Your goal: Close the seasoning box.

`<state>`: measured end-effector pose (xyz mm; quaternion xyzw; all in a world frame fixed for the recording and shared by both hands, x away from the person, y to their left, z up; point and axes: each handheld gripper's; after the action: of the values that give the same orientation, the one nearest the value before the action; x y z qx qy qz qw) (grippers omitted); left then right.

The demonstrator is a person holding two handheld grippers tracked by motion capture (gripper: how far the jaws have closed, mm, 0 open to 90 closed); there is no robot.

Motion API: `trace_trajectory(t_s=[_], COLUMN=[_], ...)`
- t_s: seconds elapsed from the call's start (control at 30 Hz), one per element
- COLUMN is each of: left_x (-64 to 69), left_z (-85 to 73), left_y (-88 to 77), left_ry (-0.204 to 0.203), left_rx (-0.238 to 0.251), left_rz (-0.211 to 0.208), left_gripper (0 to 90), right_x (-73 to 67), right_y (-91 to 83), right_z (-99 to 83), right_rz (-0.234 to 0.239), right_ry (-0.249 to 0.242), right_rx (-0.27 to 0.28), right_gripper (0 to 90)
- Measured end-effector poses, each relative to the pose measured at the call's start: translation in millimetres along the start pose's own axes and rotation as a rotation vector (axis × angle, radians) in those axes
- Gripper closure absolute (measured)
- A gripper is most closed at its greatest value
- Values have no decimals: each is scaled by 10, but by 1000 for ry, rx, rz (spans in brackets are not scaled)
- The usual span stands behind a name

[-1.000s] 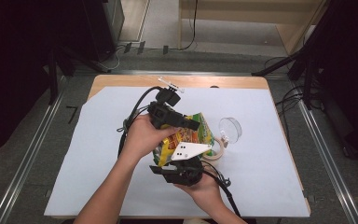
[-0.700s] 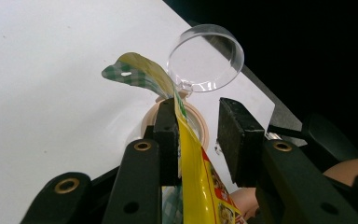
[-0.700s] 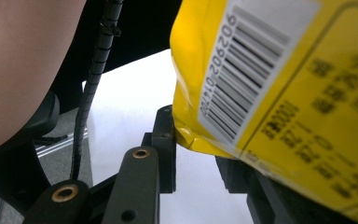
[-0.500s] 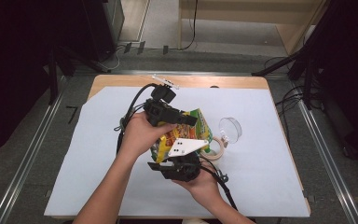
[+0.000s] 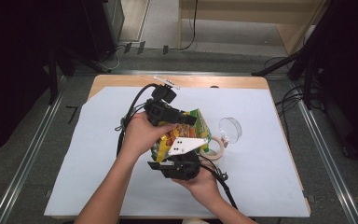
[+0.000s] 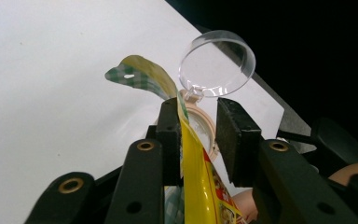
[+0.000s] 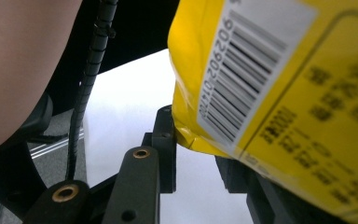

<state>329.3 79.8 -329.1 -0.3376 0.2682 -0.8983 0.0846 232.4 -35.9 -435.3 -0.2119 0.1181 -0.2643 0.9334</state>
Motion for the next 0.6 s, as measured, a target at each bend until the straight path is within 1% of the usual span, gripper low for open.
trace_trajectory(t_s=[0.13, 0.2, 0.23, 0.27, 0.3, 0.43, 0.53, 0.57, 0.6], left_x=[7, 31, 43, 51, 49, 31, 18, 18, 17], left_z=[-14, -15, -12, -10, -9, -15, -20, -20, -21], left_y=[-6, -14, -21, -23, -15, -8, 25, 25, 66], left_ry=[-4, -4, -4, -5, -18, -25, -28, -28, -26], left_rx=[-8, -2, -2, -3, -10, -11, -21, -21, -35], left_rz=[3, 3, -5, -6, -6, -16, -22, -22, -11], left_gripper=[738, 738, 738, 739, 741, 741, 743, 743, 745], right_x=[-17, -25, -30, -42, -57, -62, -52, -52, -49], right_y=[-3, -18, -27, -41, -57, -58, -52, -52, -42], right_z=[-8, -2, 1, 5, 10, -2, -28, -28, -53], right_rz=[-4, -3, -8, -3, 7, 15, 26, 26, 22], right_ry=[-10, -14, -16, -15, -4, 10, 31, 31, 42], right_rx=[-5, -5, 0, 3, 5, 5, 4, 4, 0], right_gripper=[722, 722, 722, 722, 722, 724, 728, 728, 730])
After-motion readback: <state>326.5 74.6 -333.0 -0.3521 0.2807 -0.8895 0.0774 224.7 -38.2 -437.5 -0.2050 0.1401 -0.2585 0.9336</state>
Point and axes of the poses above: each handheld gripper's, and its own axes: y roughly forward along the jaws, z roughly out of its top, x roughly to its right, and after that the axes turned 14 degrees about -z, right-handed
